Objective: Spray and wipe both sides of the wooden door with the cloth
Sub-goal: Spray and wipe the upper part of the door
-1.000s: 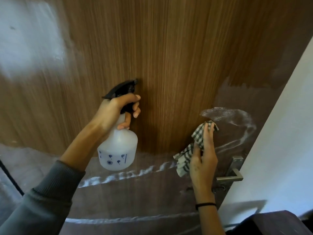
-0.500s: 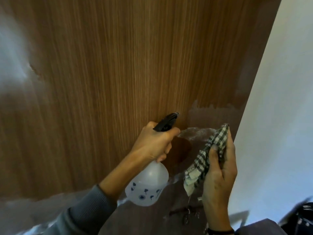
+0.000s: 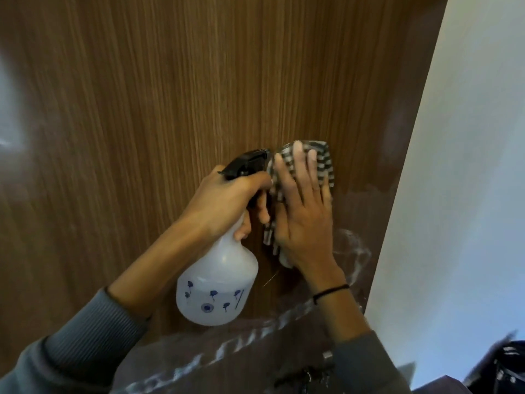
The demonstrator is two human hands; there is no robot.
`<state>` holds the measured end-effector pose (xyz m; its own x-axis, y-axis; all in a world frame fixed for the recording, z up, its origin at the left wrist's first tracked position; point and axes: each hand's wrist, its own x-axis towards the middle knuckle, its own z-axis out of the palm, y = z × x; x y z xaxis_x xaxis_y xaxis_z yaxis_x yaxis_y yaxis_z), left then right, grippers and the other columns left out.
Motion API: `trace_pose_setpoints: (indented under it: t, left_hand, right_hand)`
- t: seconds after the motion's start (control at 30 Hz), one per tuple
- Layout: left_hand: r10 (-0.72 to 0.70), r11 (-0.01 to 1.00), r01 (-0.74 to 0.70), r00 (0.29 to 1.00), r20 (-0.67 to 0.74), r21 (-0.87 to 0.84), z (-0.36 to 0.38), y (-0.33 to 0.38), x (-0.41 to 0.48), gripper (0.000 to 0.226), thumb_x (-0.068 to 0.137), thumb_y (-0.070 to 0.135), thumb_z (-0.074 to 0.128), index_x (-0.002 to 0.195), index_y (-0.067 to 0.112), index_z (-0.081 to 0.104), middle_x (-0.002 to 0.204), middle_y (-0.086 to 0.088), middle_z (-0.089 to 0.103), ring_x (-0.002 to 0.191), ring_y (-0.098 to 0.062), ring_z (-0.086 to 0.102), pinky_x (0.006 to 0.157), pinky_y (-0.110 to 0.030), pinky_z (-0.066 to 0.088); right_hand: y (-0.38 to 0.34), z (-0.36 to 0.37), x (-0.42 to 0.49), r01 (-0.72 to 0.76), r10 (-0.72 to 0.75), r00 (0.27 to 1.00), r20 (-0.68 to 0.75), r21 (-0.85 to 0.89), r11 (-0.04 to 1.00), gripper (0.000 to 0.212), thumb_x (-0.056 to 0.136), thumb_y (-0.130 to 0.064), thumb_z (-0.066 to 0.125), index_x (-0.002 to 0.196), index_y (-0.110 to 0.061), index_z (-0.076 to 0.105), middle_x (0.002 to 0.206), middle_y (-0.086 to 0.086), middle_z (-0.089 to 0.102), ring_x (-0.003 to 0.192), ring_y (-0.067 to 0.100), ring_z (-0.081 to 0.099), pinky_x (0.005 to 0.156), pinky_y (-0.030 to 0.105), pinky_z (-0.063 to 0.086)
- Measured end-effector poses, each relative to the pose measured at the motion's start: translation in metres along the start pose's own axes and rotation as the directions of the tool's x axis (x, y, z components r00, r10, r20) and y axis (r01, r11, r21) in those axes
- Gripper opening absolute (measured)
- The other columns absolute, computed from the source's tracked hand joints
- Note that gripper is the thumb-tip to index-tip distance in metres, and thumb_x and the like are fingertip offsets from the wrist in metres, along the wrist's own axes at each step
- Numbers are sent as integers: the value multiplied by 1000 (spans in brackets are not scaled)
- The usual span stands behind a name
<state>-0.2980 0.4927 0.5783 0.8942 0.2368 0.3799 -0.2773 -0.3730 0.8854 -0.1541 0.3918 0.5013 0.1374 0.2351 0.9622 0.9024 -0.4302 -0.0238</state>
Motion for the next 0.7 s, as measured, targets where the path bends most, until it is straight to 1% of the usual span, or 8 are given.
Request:
trace_pose_setpoints:
  t: [0.03, 0.1, 0.2, 0.3, 0.4, 0.5, 0.6, 0.7]
  left_hand:
    - [-8, 1000, 8, 1000, 0, 8, 1, -1, 3, 36, 100, 28, 56, 74, 5, 63, 71, -17, 67, 36, -23, 41, 49, -29, 43]
    - [-9, 1000, 9, 1000, 4, 6, 2, -3, 5, 35, 100, 26, 56, 74, 4, 61, 69, -16, 65, 35, -23, 40, 49, -28, 43]
    - [-15, 999, 15, 1000, 20, -37, 2, -6, 4, 35, 100, 25, 55, 75, 2, 60, 69, -14, 63, 35, -21, 40, 48, -27, 43]
    - [-18, 997, 21, 999, 45, -76, -3, -6, 5, 36, 100, 26, 56, 74, 2, 60, 70, -14, 62, 33, -21, 39, 46, -28, 41]
    - [-10, 997, 14, 999, 51, -80, -4, -8, 5, 36, 100, 27, 56, 74, 3, 60, 70, -13, 63, 33, -20, 39, 46, -28, 41]
    - [0, 997, 4, 999, 52, -82, -4, -10, 3, 35, 100, 26, 55, 76, 1, 61, 71, -13, 63, 33, -20, 39, 47, -28, 40]
    - [13, 996, -8, 998, 54, -93, -5, -11, 2, 36, 101, 25, 54, 77, -1, 61, 70, -14, 63, 34, -20, 39, 47, -25, 43]
    - [22, 992, -13, 997, 70, -122, -7, -11, 2, 36, 101, 24, 53, 76, 0, 60, 70, -14, 62, 33, -20, 39, 47, -25, 43]
  right_hand:
    - [12, -5, 4, -33, 33, 999, -21, 10, 999, 56, 104, -22, 40, 159, -17, 28, 169, 7, 12, 157, 25, 4, 123, 58, 17]
    - [40, -13, 19, -188, 196, 973, -118, 74, 979, 54, 108, -25, 37, 160, -21, 23, 170, 4, 8, 157, 23, 0, 124, 55, 12]
    - [82, -27, 44, -403, 438, 868, -234, 185, 897, 53, 110, -26, 36, 160, -21, 20, 170, 4, 7, 157, 20, 0, 127, 49, 8]
    - [99, -33, 54, -483, 529, 807, -263, 221, 847, 55, 109, -30, 33, 161, -19, 19, 170, 5, 6, 157, 18, 1, 127, 41, 5]
    - [94, -29, 53, -537, 582, 758, -294, 224, 813, 57, 109, -38, 29, 161, -21, 15, 170, 2, 6, 157, 17, 4, 125, 43, 6]
    - [88, -24, 45, -636, 687, 640, -344, 264, 725, 56, 107, -42, 27, 160, -24, 20, 168, 0, 19, 154, 18, 17, 121, 46, 11]
    - [85, -20, 26, -729, 788, 478, -388, 324, 603, 55, 104, -38, 30, 156, -20, 32, 156, 3, 39, 143, 21, 35, 116, 45, 19]
    - [87, -13, 2, -783, 834, 389, -390, 336, 523, 50, 106, -36, 30, 153, -18, 36, 151, 6, 44, 138, 25, 40, 116, 48, 22]
